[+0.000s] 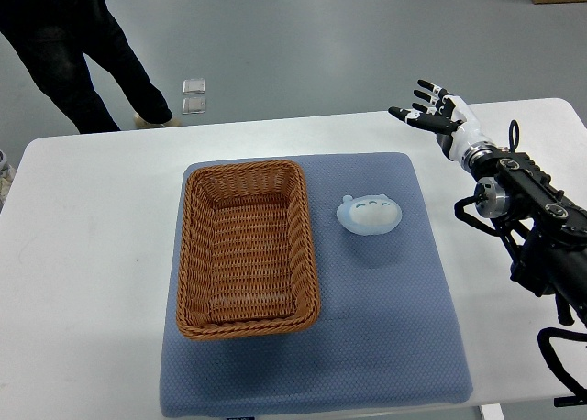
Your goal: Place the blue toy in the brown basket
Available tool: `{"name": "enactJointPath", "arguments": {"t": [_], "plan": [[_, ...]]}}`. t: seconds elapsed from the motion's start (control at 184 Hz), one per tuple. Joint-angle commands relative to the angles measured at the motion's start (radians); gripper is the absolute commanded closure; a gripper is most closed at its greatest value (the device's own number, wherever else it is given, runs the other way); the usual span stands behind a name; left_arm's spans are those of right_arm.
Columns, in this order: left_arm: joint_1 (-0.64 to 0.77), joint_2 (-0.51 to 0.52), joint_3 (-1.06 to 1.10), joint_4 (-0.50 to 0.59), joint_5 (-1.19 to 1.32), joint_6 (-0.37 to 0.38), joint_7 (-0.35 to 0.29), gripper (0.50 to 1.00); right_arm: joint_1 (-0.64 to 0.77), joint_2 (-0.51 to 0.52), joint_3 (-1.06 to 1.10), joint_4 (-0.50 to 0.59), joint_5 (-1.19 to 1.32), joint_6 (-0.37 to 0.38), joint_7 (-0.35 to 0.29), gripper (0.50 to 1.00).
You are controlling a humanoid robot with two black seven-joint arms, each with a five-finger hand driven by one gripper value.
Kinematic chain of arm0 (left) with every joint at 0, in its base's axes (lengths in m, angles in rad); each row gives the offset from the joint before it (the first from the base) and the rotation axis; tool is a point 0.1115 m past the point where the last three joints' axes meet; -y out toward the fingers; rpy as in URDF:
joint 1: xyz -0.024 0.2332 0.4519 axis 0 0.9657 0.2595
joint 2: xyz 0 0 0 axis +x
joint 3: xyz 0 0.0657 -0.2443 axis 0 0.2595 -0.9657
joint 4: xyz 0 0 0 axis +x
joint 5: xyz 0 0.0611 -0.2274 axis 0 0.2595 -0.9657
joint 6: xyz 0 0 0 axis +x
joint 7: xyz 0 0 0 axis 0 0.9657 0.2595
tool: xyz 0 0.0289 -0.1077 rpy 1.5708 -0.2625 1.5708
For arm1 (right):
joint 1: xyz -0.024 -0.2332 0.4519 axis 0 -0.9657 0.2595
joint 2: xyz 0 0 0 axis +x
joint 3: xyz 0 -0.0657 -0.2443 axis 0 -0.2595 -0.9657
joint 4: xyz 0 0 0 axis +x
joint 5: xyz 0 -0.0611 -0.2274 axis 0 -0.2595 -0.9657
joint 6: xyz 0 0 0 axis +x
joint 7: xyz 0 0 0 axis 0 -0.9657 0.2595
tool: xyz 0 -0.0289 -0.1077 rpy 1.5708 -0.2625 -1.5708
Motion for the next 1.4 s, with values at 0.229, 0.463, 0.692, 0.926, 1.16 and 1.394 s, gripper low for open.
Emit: {"name": "enactJointPath", "arguments": {"t": [0.229, 0.463, 0.692, 0.926, 1.16, 1.394], "plan": [[0.000, 0.000, -0.005, -0.003, 0.000, 0.000, -0.005, 0.500, 0.013, -0.012, -0.017, -0.001, 0.000, 0.000, 0.000, 0.587], [0.000, 0.000, -0.002, -0.006, 0.000, 0.000, -0.005, 0.500, 0.013, -0.015, -0.022, 0.001, 0.002, 0.006, 0.000, 0.587], [0.000, 0.000, 0.002, -0.001, 0.000, 0.000, -0.005, 0.500, 0.014, -0.046, -0.055, 0.010, -0.003, 0.006, 0.004, 0.587], [0.000, 0.000, 0.008, 0.002, 0.000, 0.000, -0.005, 0.500, 0.037, -0.132, -0.197, 0.061, -0.026, 0.014, 0.033, 0.587], [0.000, 0.000, 0.008, 0.003, 0.000, 0.003, -0.005, 0.500, 0.109, -0.253, -0.420, 0.145, -0.175, 0.060, 0.075, 0.587], [0.000, 0.000, 0.008, 0.002, 0.000, 0.003, -0.005, 0.500, 0.214, -0.389, -0.690, 0.253, -0.357, 0.093, 0.144, 0.587]]}}
